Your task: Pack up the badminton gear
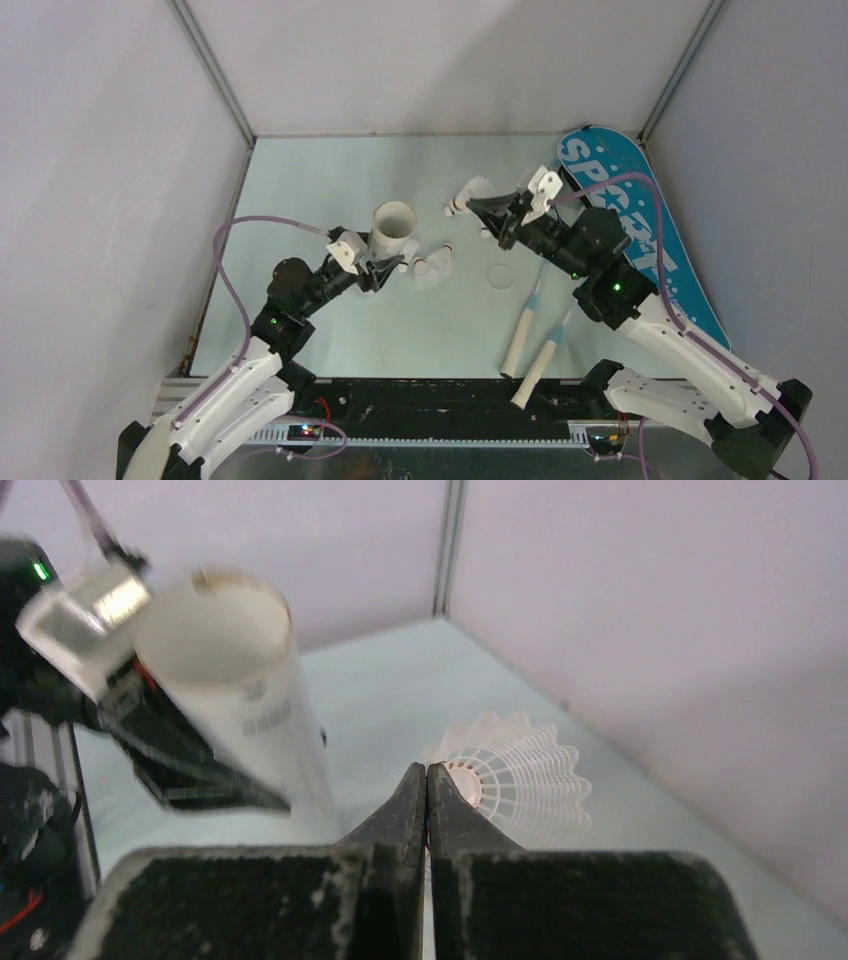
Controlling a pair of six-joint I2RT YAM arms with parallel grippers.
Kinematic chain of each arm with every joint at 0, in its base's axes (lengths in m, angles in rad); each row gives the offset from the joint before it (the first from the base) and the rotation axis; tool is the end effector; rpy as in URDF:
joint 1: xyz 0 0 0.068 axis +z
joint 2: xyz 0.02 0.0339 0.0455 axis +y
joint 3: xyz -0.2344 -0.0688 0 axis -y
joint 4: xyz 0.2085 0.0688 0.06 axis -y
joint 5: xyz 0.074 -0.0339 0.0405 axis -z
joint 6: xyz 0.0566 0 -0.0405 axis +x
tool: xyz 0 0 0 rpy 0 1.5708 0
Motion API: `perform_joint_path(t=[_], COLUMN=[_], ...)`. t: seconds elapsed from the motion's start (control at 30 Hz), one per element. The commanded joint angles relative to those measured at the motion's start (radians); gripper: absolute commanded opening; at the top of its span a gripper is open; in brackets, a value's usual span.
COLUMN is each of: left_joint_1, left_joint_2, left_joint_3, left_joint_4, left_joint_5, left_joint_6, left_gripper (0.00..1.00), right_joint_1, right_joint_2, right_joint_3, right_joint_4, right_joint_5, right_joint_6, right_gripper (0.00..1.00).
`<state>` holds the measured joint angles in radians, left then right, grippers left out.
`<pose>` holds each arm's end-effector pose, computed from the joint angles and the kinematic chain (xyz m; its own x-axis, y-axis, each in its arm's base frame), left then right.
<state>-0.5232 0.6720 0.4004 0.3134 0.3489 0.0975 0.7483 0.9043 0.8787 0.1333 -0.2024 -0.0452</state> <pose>0.1468 -0.1070 0.2666 0.1105 0.0419 -0.9930 0.7583 0.6423 0.1115 0.1489 0.1538 0.3663 0.1154 0.0468 -0.9922 -0.8086 0.5846 -0.0665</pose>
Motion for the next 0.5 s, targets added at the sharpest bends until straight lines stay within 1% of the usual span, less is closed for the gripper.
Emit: perform_joint_path(t=[0.0,0.03,0.13,0.27,0.47], left_joint_1=[0.003,0.003,0.003,0.003,0.003], left_joint_2=[0.040,0.044,0.057,0.078,0.110], left_joint_3=[0.011,0.012,0.011,0.033,0.046], left_joint_4=[-0.164,-0.169,-0.154,-0.190,-0.194], left_joint_5=[0.046,0.044,0.046,0.040,0.057], left_joint_6=[-0.021,-0.020,-0.024,-0.017,-0.015], left_gripper=[0.62,0.62,0.62,0.62,0.63], right_joint_1=[0.010,0.012,0.019,0.024,0.036], right_joint_2=[0.080,0.098,0.119,0.134,0.202], right_joint_3=[0.157,0.186,0.230,0.273,0.343], right_joint_4=[0.112,0.120,0.129,0.147,0.088], right_joint_5=[-0.125,-0.179,-0.262,-0.404,-0.526], right_joint_6=[-0.093,-0.097,-0.127,-0.150,-0.168], right_gripper=[0.00,0.00,0.00,0.00,0.00])
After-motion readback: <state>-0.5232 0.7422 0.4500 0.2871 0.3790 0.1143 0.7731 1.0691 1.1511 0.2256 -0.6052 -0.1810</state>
